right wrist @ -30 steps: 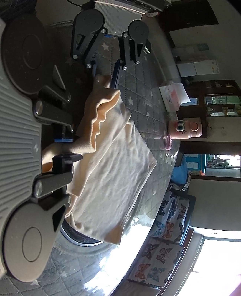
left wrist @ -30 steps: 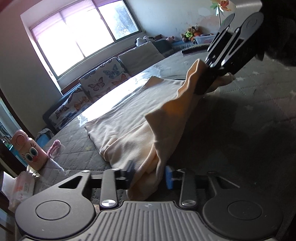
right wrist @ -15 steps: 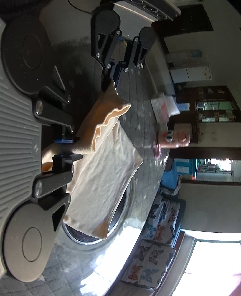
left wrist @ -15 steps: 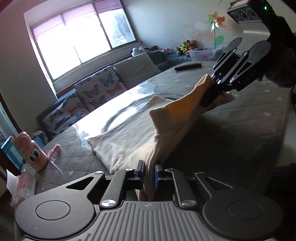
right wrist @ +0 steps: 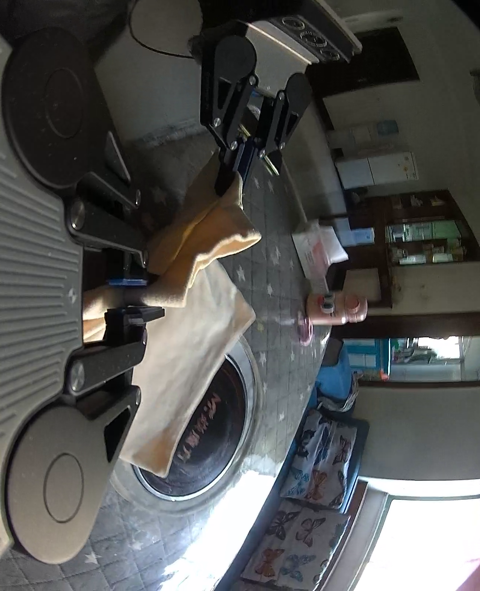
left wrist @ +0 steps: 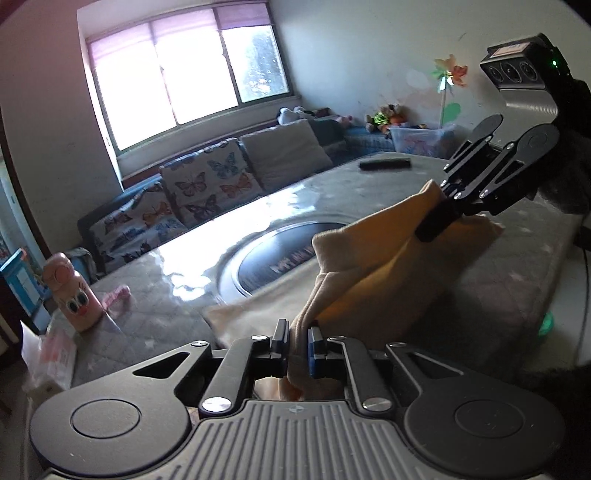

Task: Fold clothes
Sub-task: 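Lift the sweatshirt with both tools and fold it over onto itself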

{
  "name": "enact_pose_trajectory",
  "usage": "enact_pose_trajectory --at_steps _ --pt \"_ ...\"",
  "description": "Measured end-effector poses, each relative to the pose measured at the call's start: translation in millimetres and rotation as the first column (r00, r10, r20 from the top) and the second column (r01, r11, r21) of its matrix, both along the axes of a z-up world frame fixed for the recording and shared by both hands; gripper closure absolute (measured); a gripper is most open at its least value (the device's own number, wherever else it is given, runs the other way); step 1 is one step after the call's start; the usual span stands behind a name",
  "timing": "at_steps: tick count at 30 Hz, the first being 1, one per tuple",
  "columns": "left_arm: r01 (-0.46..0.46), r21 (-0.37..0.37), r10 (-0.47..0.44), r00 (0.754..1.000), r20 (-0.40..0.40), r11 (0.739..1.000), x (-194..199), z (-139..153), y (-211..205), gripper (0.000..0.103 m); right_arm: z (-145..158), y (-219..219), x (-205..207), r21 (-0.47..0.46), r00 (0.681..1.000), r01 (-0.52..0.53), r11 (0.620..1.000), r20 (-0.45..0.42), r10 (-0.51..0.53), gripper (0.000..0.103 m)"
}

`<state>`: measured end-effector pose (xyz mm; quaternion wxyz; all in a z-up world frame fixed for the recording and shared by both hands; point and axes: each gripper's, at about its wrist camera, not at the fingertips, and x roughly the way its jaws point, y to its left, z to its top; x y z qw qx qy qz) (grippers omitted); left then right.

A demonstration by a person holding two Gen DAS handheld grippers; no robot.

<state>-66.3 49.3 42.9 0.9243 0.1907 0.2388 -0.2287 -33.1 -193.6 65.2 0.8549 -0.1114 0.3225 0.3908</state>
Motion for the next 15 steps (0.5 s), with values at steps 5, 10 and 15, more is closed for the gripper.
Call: enact_pose_trajectory --at_steps 5,10,15 --pt "-0.035 -0.001 0.035 0.999 -0.016 0.999 59.9 -3.9 -2.3 0.094 -0.4 7.1 49.5 -0.009 1.0 0.028 1.0 -0.001 -0.028 0.094" --pt "-0.087 0.029 0.088 0.995 -0.038 0.996 129.1 -19.8 -9.0 0.095 -7.6 17.1 108.5 -0.044 0.998 0.067 0.997 -0.008 -0.067 0.094" --pt "-0.146 0.048 0.151 0.98 -0.133 0.988 177.9 -57.6 -10.5 0.095 -42.4 30.2 164.4 -0.079 0.988 0.139 0.987 -0.062 -0.144 0.093"
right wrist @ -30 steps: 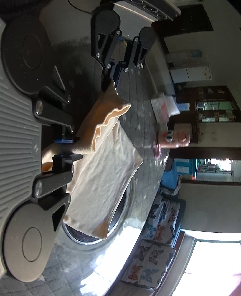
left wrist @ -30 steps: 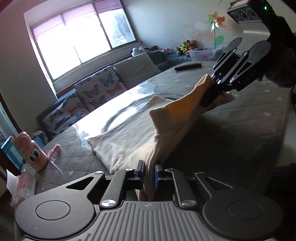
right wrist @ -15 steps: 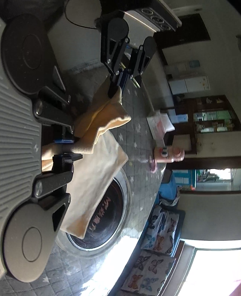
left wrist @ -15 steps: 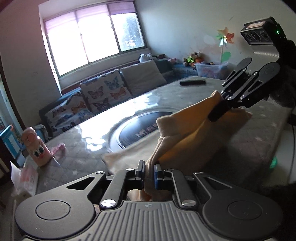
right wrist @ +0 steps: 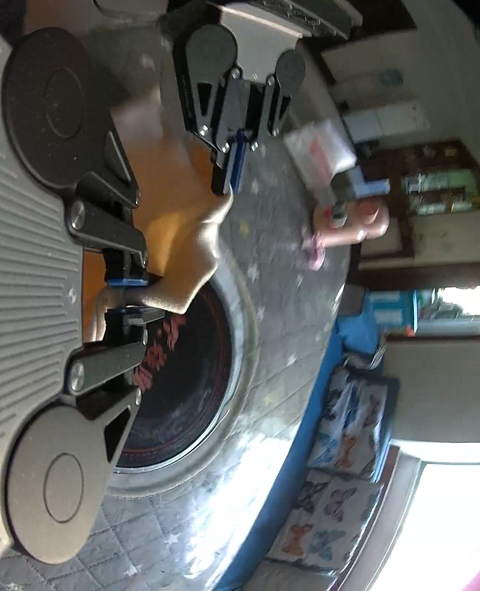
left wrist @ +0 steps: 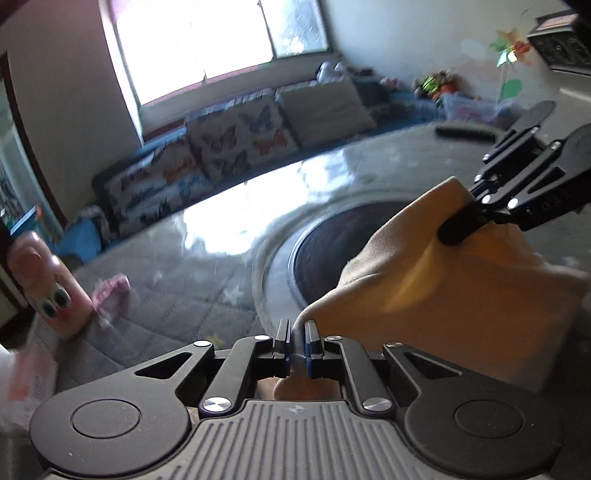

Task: Fold clothes

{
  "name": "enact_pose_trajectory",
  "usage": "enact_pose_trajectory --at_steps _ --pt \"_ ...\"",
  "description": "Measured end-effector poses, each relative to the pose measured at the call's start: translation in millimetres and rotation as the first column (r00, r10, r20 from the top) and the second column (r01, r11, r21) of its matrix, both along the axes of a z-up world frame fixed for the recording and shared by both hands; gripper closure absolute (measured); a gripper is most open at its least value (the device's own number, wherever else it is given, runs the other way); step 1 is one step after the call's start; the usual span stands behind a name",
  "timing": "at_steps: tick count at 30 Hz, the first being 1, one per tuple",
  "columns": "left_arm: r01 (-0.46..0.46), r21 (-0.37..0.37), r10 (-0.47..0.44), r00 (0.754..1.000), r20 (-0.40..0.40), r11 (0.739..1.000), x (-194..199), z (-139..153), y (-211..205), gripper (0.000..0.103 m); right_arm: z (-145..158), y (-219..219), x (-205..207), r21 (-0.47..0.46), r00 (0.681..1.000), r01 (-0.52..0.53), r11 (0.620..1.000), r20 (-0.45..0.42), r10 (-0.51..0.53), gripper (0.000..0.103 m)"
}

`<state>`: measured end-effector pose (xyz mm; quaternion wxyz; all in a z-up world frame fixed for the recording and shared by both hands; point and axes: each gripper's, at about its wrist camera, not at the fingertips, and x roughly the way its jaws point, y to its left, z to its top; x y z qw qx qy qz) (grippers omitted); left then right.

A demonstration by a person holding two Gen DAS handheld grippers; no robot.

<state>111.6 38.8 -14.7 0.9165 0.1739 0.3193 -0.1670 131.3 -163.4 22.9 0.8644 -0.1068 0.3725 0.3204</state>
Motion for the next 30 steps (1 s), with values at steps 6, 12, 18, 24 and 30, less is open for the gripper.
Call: enact_pose_trajectory --at_steps 6,12,18,24,30 --pt "-0.037 0.007 0.037 0.999 -0.026 0.999 7.7 -23.2 6.4 0.092 -38.9 -6.8 22.2 0.027 0.992 0.116 0.993 -0.044 -0.115 0.079" --pt "-0.04 0.008 0.04 0.999 -0.017 0.999 6.5 -21.0 4.6 0.091 -35.1 -49.2 0.7 0.064 0.981 0.187 0.98 -0.063 -0.183 0.079" --pt "-0.041 0.02 0.041 0.999 -0.011 0.999 8.0 -20.0 -0.6 0.091 -43.8 -79.7 -16.0 0.059 0.961 0.269 0.961 -0.091 -0.263 0.079" --pt "-0.039 0.051 0.039 0.999 0.008 0.998 4.9 -20.9 -5.6 0.094 -52.5 -71.8 -11.3 0.061 0.961 0.265 0.962 -0.1 -0.259 0.08" --pt "-0.052 0.069 0.048 0.998 0.048 0.996 4.5 -14.3 -8.5 0.095 -51.4 -58.1 -13.6 0.006 0.963 0.266 0.964 -0.036 -0.266 0.097"
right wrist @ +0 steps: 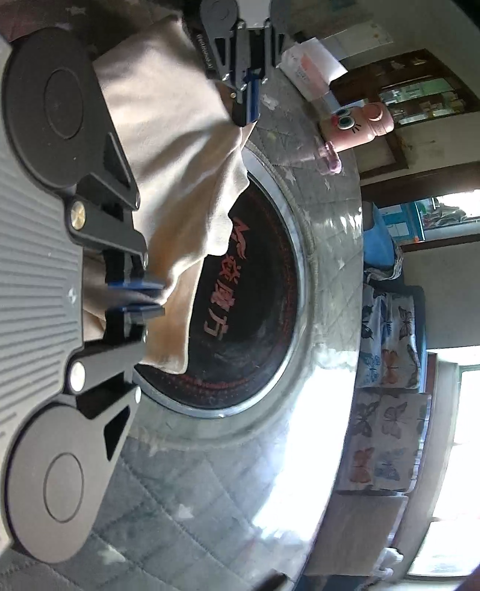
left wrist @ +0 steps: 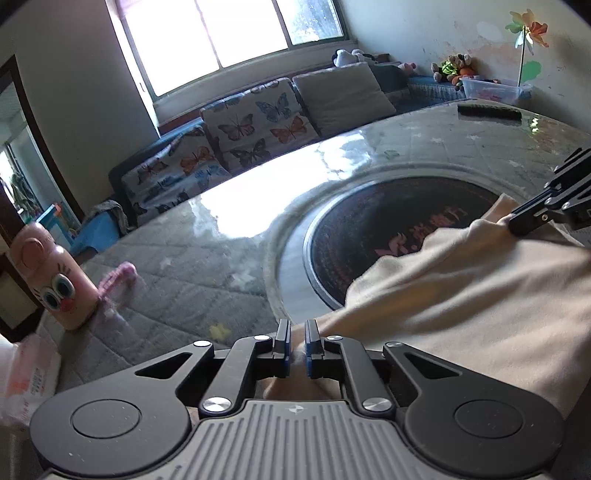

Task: Fold clothes

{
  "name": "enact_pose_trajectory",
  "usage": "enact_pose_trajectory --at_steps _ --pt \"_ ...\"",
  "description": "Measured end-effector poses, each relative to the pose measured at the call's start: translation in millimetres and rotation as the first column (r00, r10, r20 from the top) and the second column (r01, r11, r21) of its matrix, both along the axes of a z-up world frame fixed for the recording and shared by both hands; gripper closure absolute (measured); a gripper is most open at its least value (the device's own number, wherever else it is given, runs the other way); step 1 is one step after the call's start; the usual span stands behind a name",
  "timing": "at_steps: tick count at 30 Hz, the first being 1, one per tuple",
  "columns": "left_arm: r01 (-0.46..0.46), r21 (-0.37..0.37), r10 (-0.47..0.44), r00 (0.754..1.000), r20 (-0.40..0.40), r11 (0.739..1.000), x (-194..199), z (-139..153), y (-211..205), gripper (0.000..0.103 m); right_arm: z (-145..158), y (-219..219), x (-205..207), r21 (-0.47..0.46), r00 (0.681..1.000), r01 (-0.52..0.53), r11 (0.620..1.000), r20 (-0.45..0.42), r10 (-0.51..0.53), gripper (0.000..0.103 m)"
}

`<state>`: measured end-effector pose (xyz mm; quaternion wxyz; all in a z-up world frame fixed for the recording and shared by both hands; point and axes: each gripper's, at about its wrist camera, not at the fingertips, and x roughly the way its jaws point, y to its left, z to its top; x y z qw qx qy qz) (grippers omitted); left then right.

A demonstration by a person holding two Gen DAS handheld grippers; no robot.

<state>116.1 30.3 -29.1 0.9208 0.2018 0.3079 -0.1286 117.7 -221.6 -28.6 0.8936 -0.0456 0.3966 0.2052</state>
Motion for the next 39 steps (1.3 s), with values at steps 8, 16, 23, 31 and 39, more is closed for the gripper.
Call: enact_pose_trajectory --at_steps 8,16,23,31,39 --pt "-0.038 -0.014 0.038 0.999 -0.023 0.999 15.1 -3.5 4.3 0.099 5.0 2.0 11.3 -0.03 0.997 0.04 0.999 0.062 -0.038 0.097" --pt "0.011 -0.086 -0.014 1.0 -0.024 0.996 -0.1 13.0 4.7 0.095 7.9 8.6 10.7 -0.068 0.996 0.019 0.998 0.085 -0.013 0.092" --pt "0.097 -0.095 -0.102 0.993 -0.052 0.991 -9.1 9.6 -13.3 0.094 17.3 31.5 10.3 0.025 0.994 -0.092 0.995 0.061 0.09 0.091" --pt "0.097 0.038 -0.094 0.994 -0.058 0.995 9.3 -11.8 -27.7 0.094 -3.2 50.1 24.4 0.044 0.995 -0.1 0.994 0.015 0.099 0.091" --pt "0.08 0.021 -0.078 0.995 -0.059 0.997 14.8 -11.1 -24.5 0.093 -6.0 46.4 24.1 0.058 0.997 -0.074 0.996 0.01 0.074 0.09"
